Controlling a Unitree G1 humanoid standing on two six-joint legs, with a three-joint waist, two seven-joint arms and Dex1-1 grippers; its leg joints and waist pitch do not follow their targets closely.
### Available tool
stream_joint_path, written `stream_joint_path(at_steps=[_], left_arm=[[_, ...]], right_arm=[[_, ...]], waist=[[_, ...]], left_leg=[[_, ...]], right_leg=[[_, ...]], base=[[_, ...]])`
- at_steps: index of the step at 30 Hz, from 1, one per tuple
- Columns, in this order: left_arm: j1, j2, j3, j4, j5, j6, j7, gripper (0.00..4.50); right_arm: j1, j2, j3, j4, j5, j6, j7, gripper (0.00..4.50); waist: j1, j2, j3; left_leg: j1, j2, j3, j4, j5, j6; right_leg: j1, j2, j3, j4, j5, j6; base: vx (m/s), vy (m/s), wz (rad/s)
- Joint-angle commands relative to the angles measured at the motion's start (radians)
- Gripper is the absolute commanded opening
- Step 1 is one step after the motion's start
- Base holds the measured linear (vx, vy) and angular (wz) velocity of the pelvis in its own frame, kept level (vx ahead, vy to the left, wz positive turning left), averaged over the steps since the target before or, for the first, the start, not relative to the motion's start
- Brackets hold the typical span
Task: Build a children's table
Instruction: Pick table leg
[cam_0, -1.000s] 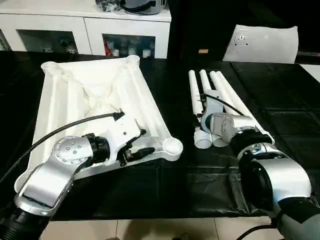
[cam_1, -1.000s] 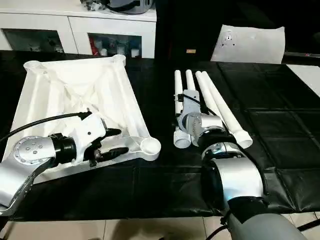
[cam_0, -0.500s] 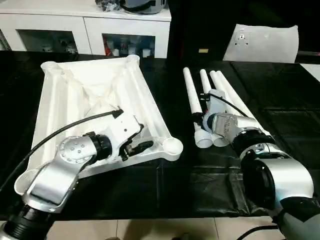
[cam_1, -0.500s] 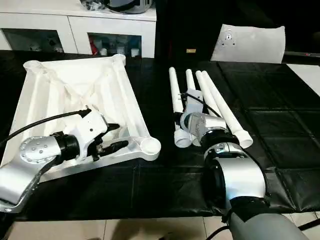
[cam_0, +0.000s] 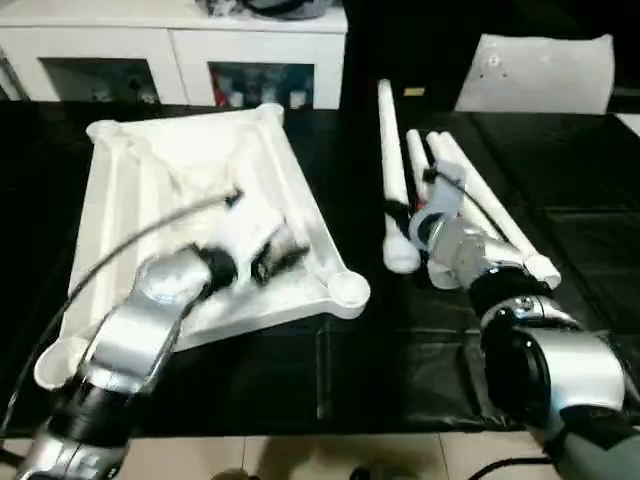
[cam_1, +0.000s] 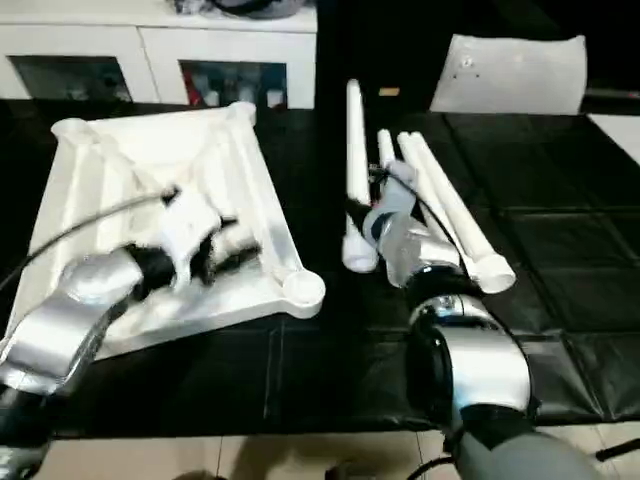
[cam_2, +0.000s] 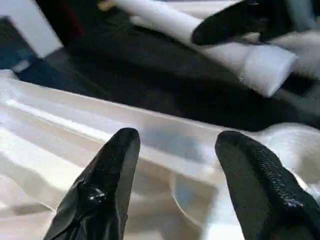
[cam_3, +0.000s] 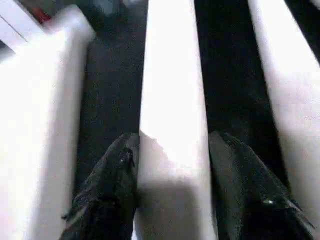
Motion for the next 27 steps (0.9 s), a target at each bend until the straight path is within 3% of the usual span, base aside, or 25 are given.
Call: stream_joint_path(at_steps=[1, 2, 3, 4, 5, 8, 11, 12, 14, 16, 17, 20, 25, 27], left_arm=[[-0.019, -0.018, 0.031, 0.014, -0.015, 0.019, 0.038, 3.16], [-0.046, -0.064, 0.059, 0.026, -0.059, 0.009, 0.048, 3.21], [-0.046, -0.064, 0.059, 0.026, -0.059, 0.009, 0.048, 3.35], [-0.059, -0.092, 0.074, 0.028, -0.081, 0.005, 0.059, 3.51], [-0.088, -0.155, 0.114, 0.032, -0.122, 0.022, 0.094, 3.58], [-0.124, -0.226, 0.167, 0.026, -0.202, 0.070, 0.112, 3.80], [-0.155, -0.283, 0.220, 0.030, -0.276, 0.119, 0.130, 4.13], [-0.160, -0.290, 0.228, 0.031, -0.285, 0.126, 0.134, 4.25], [-0.196, -0.345, 0.291, 0.040, -0.375, 0.174, 0.161, 4.46], [-0.216, -0.371, 0.321, 0.042, -0.421, 0.197, 0.170, 4.49], [-0.225, -0.381, 0.329, 0.041, -0.443, 0.209, 0.167, 4.50], [-0.228, -0.394, 0.324, 0.028, -0.485, 0.213, 0.135, 4.50], [-0.215, -0.417, 0.332, 0.004, -0.541, 0.217, 0.113, 4.50], [-0.219, -0.451, 0.377, -0.014, -0.626, 0.267, 0.132, 4.50]], right_arm=[[0.026, 0.010, -0.017, -0.103, 0.050, -0.015, 0.053, 1.80], [0.129, 0.028, -0.007, -0.312, 0.112, 0.019, 0.115, 1.80], [0.129, 0.028, -0.007, -0.312, 0.112, 0.019, 0.115, 1.80], [0.184, 0.033, 0.007, -0.418, 0.139, 0.045, 0.148, 1.80], [0.281, 0.042, 0.024, -0.607, 0.206, 0.096, 0.217, 1.79], [0.371, 0.046, 0.033, -0.775, 0.306, 0.162, 0.302, 1.78], [0.437, 0.034, 0.059, -0.875, 0.360, 0.210, 0.364, 1.78], [0.447, 0.032, 0.063, -0.892, 0.368, 0.218, 0.370, 1.78], [0.496, 0.031, 0.070, -0.986, 0.431, 0.270, 0.394, 1.78], [0.520, 0.033, 0.071, -1.042, 0.467, 0.305, 0.400, 1.78], [0.530, 0.029, 0.076, -1.071, 0.492, 0.332, 0.409, 1.78], [0.539, 0.022, 0.093, -1.078, 0.498, 0.345, 0.435, 1.78], [0.541, 0.017, 0.112, -1.077, 0.489, 0.341, 0.456, 1.78], [0.547, 0.009, 0.125, -1.104, 0.504, 0.358, 0.457, 1.78]], waist=[[0.007, 0.021, -0.085], [0.008, 0.021, -0.084], [0.014, 0.019, -0.089], [0.012, 0.010, -0.090], [0.021, 0.003, -0.085], [0.033, 0.005, -0.085], [0.031, 0.004, -0.078], [0.034, 0.013, -0.077], [0.037, 0.009, -0.075], [0.035, 0.009, -0.075], [0.035, 0.002, -0.076], [0.034, 0.004, -0.078], [0.034, 0.005, -0.082], [0.035, 0.005, -0.082]], left_leg=[[-0.008, 0.031, 0.004, -0.061, -0.016, 0.063], [-0.009, 0.030, 0.002, -0.061, 0.000, 0.074], [-0.004, 0.035, 0.002, -0.058, 0.015, 0.087], [-0.005, 0.036, 0.001, -0.062, 0.022, 0.094], [-0.006, 0.036, 0.004, -0.063, 0.019, 0.105], [-0.005, 0.040, 0.002, -0.065, 0.031, 0.111], [-0.007, 0.035, 0.003, -0.068, -0.024, 0.089], [-0.005, 0.034, 0.003, -0.066, -0.035, 0.082], [-0.004, 0.031, 0.003, -0.067, -0.053, 0.066], [-0.007, 0.030, 0.001, -0.068, -0.050, 0.064], [-0.009, 0.030, -0.001, -0.069, -0.038, 0.065], [-0.011, 0.031, -0.002, -0.069, -0.017, 0.069], [-0.012, 0.033, -0.002, -0.066, 0.024, 0.076], [-0.012, 0.033, -0.002, -0.065, 0.035, 0.079]], right_leg=[[0.076, -0.066, 0.044, -0.060, 0.091, -0.313], [0.079, -0.064, 0.044, -0.061, 0.103, -0.313], [0.078, -0.067, 0.046, -0.058, 0.133, -0.303], [0.077, -0.066, 0.043, -0.059, 0.131, -0.309], [0.079, -0.066, 0.045, -0.066, 0.107, -0.303], [0.077, -0.068, 0.045, -0.065, 0.101, -0.301], [0.075, -0.068, 0.044, -0.081, -0.018, -0.279], [0.073, -0.068, 0.045, -0.082, -0.038, -0.275], [0.072, -0.066, 0.046, -0.092, -0.088, -0.252], [0.074, -0.064, 0.045, -0.094, -0.093, -0.246], [0.075, -0.064, 0.044, -0.092, -0.093, -0.240], [0.072, -0.065, 0.042, -0.092, -0.090, -0.230], [0.074, -0.066, 0.042, -0.085, -0.016, -0.247], [0.075, -0.067, 0.042, -0.081, 0.014, -0.261]], base=[[0.000, 0.000, 0.00], [0.000, 0.000, 0.00], [0.000, 0.000, 0.00], [0.000, 0.000, 0.00], [0.000, 0.000, 0.00], [0.000, 0.000, 0.00], [0.000, 0.000, 0.00], [0.000, 0.000, 0.00], [0.000, 0.000, 0.00], [0.000, 0.000, 0.00], [0.000, 0.000, 0.00], [0.000, 0.000, 0.00], [0.000, 0.000, 0.00], [0.000, 0.000, 0.00]])
